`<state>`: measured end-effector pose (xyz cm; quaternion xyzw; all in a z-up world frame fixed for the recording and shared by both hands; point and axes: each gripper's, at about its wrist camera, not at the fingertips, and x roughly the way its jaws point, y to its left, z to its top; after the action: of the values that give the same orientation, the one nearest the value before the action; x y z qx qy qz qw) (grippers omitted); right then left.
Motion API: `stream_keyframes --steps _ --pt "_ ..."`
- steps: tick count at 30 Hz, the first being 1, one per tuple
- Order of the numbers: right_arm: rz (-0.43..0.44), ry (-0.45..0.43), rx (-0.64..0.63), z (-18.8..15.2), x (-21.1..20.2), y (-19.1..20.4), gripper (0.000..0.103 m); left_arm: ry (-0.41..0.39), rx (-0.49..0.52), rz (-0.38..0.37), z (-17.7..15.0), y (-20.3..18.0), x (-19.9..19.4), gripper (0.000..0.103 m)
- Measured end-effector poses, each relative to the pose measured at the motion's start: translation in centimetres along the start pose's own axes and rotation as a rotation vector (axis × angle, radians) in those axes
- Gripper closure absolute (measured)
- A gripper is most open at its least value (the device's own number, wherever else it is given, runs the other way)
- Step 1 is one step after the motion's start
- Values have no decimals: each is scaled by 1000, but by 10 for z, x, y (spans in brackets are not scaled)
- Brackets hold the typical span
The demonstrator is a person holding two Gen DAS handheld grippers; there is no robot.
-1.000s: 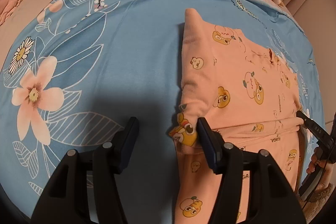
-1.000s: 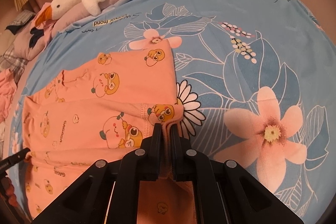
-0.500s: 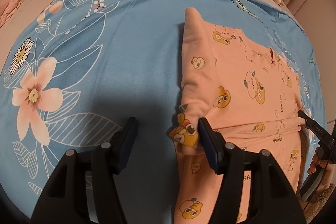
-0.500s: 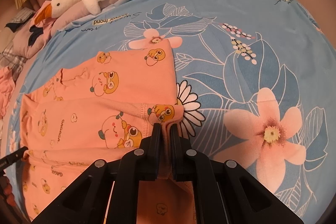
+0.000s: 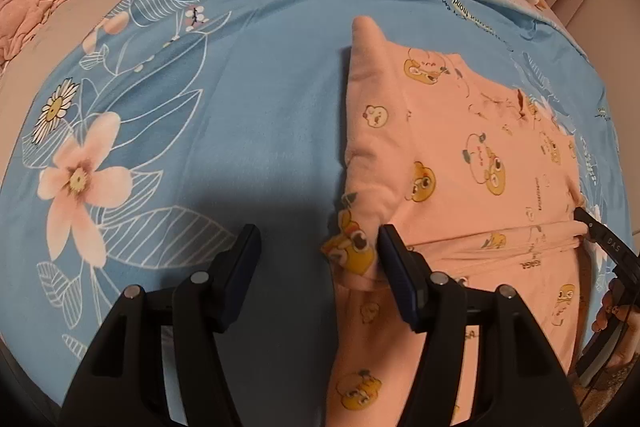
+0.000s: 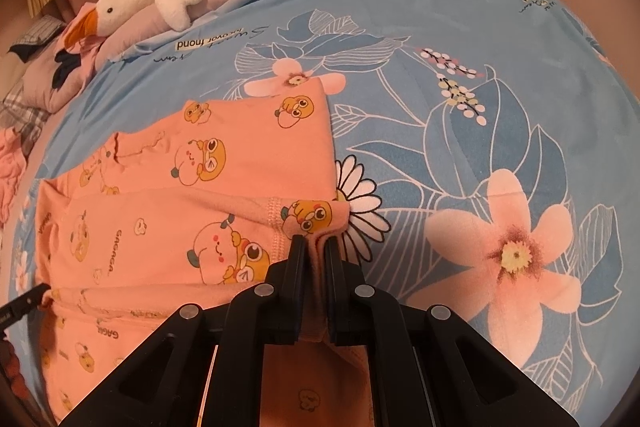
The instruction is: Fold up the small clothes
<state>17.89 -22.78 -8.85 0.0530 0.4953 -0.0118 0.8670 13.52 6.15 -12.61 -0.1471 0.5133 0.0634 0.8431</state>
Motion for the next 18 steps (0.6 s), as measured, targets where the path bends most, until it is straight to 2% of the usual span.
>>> stream_keyframes --steps 2,3,4,5,6,7,8,11,15,18 --pt "16 -5 16 0 -3 -2 96 -17 -1 -16 -2 -2 -8 44" --pt "26 -4 24 1 -5 -3 90 -25 1 -21 -2 -2 -13 44" --pt "43 -5 35 1 -8 -4 73 -34 1 -25 -3 -3 -18 43" --pt "45 -9 41 1 -11 -5 61 -45 -3 -36 -3 -4 -24 42" --pt "44 -24 47 0 -17 -5 43 -52 -9 -47 -4 -4 -29 40" --pt "44 -50 46 0 -24 -4 38 -59 -18 -58 -4 -4 -34 33" --pt "44 -66 41 0 -30 -3 38 -70 -31 -72 -4 -3 -40 26" --pt "31 -90 22 2 -46 1 34 -103 -55 -115 -7 -5 -57 18" --pt "14 -133 -26 3 -71 9 31 -146 -37 -149 -12 -15 -79 15" --pt "25 -162 -44 0 -88 14 15 -171 -19 -167 -18 -22 -92 9"
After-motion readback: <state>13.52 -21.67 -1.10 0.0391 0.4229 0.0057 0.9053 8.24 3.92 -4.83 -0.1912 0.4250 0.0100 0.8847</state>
